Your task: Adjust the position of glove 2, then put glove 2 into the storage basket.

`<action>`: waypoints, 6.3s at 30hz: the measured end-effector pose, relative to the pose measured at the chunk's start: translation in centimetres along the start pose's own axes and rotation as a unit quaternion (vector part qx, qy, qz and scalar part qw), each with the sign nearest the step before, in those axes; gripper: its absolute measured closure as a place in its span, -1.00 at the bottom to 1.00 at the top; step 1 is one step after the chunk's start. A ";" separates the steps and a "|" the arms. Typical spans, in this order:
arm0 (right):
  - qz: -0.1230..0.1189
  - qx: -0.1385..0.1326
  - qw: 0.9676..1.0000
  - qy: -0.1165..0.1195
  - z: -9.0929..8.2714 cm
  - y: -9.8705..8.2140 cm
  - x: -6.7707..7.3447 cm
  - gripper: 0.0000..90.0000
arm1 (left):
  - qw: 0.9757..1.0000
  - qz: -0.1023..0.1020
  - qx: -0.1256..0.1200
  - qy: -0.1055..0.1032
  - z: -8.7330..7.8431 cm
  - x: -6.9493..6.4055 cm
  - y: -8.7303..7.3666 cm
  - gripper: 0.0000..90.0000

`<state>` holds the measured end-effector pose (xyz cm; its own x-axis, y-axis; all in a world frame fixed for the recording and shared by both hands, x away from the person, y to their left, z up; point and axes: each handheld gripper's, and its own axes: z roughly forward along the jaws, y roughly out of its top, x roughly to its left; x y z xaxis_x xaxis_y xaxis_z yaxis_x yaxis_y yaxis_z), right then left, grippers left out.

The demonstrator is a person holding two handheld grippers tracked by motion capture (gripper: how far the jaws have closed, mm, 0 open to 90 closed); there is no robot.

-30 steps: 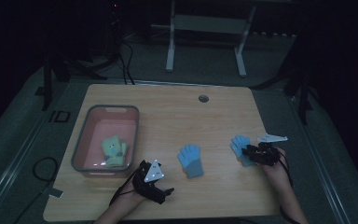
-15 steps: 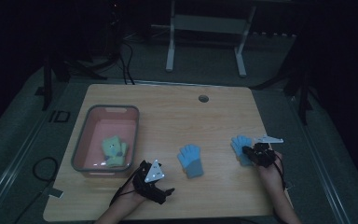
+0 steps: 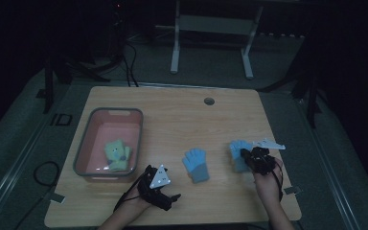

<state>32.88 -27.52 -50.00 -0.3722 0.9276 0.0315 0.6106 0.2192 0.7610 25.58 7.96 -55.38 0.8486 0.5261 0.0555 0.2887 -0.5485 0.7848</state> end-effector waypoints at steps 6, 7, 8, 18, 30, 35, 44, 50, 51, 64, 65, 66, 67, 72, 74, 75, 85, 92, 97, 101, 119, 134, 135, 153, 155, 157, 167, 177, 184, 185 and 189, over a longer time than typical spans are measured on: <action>0.000 0.003 1.000 0.016 0.0 -0.5 2.2 0.93 | 1.000 0.002 -0.002 0.001 -0.1 0.0 0.1 -0.95; 0.000 0.003 1.000 0.016 0.0 -0.5 2.2 0.93 | 1.000 0.001 -0.003 0.001 -0.1 0.0 0.1 -0.95; 0.000 0.003 1.000 0.021 0.2 -0.7 2.5 0.93 | 1.000 0.001 -0.003 0.001 -0.1 0.0 0.1 -0.95; -0.016 0.036 0.999 0.017 3.3 -2.0 3.8 0.89 | 1.000 0.008 0.000 -0.003 0.1 -0.3 0.1 -0.95; -0.023 0.053 0.998 0.036 4.1 -2.6 3.5 0.66 | 1.000 0.005 0.001 -0.001 0.1 -0.1 -0.1 -0.95; -0.036 0.036 0.998 0.047 3.1 -1.8 2.6 0.60 | 1.000 0.006 0.002 -0.002 0.1 0.0 -0.1 -0.95; -0.114 0.032 0.986 0.117 2.5 -1.2 0.6 0.51 | 1.000 0.006 0.000 -0.005 0.1 0.1 -0.2 -0.95; -0.100 0.043 0.984 0.138 3.5 -1.9 0.1 0.50 | 1.000 0.011 0.001 -0.007 0.2 0.0 -0.2 -0.95; -0.099 0.045 0.984 0.142 3.9 -2.1 0.2 0.49 | 1.000 0.013 0.003 -0.007 0.2 0.0 -0.2 -0.95; -0.113 0.038 0.985 0.125 4.6 -3.0 0.9 0.84 | 1.000 0.010 0.001 -0.004 0.2 0.1 -0.3 -0.95; -0.113 0.038 0.985 0.125 4.6 -3.0 0.9 0.84 | 1.000 0.009 0.001 -0.005 0.2 0.1 -0.3 -0.95; -0.113 0.037 0.986 0.117 4.5 -3.1 1.2 0.89 | 1.000 0.009 0.000 -0.005 0.2 0.1 -0.3 -0.95; -0.113 0.037 0.986 0.117 4.5 -3.1 1.2 0.89 | 1.000 0.009 0.001 -0.004 0.2 0.1 -0.3 -0.95; -0.103 0.037 0.989 0.102 4.2 -2.8 1.6 0.92 | 1.000 0.010 0.001 -0.005 0.2 0.1 -0.2 -0.95; -0.108 0.033 0.989 0.100 3.9 -2.5 1.7 0.93 | 1.000 0.010 0.002 -0.005 0.2 0.1 -0.2 -0.95; -0.106 0.030 0.989 0.100 3.7 -2.3 1.7 0.93 | 1.000 0.010 0.001 -0.005 0.2 0.1 -0.3 -0.95; -0.113 -0.026 0.986 0.120 1.0 0.9 2.2 0.93 | 1.000 0.009 0.002 -0.004 0.1 0.2 -0.3 -0.95; -0.124 -0.049 0.979 0.151 -0.3 2.6 4.0 0.93 | 1.000 0.012 0.001 -0.003 0.2 0.1 -0.3 -0.95; -0.140 -0.047 0.972 0.180 0.0 3.1 6.2 0.93 | 1.000 0.011 -0.002 -0.002 0.0 0.1 -0.2 -0.95; -0.145 -0.035 0.969 0.198 1.1 2.9 7.5 0.93 | 1.000 0.012 -0.001 0.000 0.0 0.2 -0.2 -0.95; -0.159 0.018 0.960 0.231 4.4 1.8 9.2 0.92 | 1.000 0.014 -0.002 -0.002 -0.1 0.1 -0.2 -0.95; -0.157 0.048 0.958 0.236 6.4 0.5 8.9 0.90 | 1.000 0.013 0.002 -0.001 0.0 0.1 -0.3 -0.95; -0.158 0.048 0.958 0.235 6.5 0.5 8.9 0.89 | 1.000 0.012 0.000 -0.002 0.0 0.1 -0.3 -0.95; -0.159 0.021 0.960 0.230 5.7 0.8 8.9 0.23 | 0.999 -0.025 -0.010 -0.032 -0.2 -0.2 0.7 -0.92; -0.151 0.016 0.959 0.239 5.5 1.1 8.4 -0.04 | 0.999 -0.025 -0.008 -0.036 -0.1 -0.2 0.9 -0.92; -0.139 0.014 0.958 0.250 5.4 1.3 8.0 -0.37 | 0.999 -0.028 -0.005 -0.036 0.0 -0.3 1.1 -0.92; -0.149 0.005 0.951 0.270 5.4 1.4 6.5 -0.64 | 0.999 -0.017 -0.018 -0.047 0.2 -0.6 1.7 -0.89; -0.119 0.003 0.957 0.265 5.0 2.9 5.2 -0.71 | 0.995 0.033 -0.077 -0.053 0.3 -1.0 3.3 -0.56; -0.109 0.014 0.953 0.281 5.9 4.0 5.3 -0.71 | 0.993 0.078 -0.059 -0.064 2.0 -1.8 4.7 -0.51; -0.108 0.015 0.952 0.286 6.1 4.1 5.3 -0.71 | 0.993 0.085 -0.059 -0.064 2.2 -1.8 4.9 -0.50; -0.115 0.031 0.949 0.291 7.3 4.5 5.9 -0.69 | 0.991 0.104 -0.048 -0.065 3.2 -1.8 5.3 -0.40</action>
<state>38.54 -18.85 -51.18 -0.8133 0.5321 0.2354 0.4994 0.4306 0.7518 27.00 2.03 -53.32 0.9372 0.3164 0.1467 0.0637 -0.5688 0.8200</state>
